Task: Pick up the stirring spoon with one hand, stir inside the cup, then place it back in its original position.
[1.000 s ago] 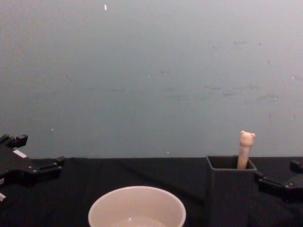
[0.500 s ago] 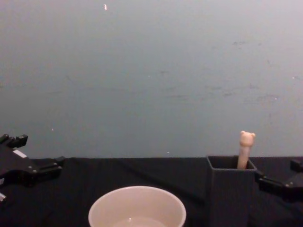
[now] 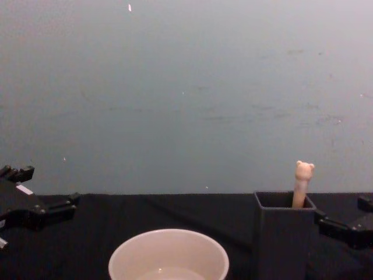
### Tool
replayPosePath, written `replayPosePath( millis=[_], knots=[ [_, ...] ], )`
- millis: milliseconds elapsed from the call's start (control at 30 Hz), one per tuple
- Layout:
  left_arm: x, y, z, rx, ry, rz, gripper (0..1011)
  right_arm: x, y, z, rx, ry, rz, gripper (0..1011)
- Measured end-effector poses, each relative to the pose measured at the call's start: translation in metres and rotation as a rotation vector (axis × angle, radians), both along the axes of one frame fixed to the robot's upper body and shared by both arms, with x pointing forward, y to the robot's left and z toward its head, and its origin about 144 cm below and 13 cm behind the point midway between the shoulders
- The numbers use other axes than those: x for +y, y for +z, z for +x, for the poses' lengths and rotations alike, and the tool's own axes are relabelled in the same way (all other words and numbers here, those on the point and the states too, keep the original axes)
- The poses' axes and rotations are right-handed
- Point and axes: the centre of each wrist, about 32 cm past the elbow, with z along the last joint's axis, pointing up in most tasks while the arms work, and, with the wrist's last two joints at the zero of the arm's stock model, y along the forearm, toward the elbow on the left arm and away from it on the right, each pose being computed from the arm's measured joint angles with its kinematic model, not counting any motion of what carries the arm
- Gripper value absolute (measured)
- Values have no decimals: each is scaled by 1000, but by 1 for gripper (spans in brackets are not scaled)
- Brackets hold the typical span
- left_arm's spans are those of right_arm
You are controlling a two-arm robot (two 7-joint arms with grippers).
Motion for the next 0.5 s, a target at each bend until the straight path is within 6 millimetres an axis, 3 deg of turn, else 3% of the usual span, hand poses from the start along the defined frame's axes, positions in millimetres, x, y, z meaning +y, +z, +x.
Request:
replayPosePath(
  millis=[500],
  knots=[
    [0,0,0,0,0,0,1001,0,0,0,-1,-1,1,1002]
  ],
)
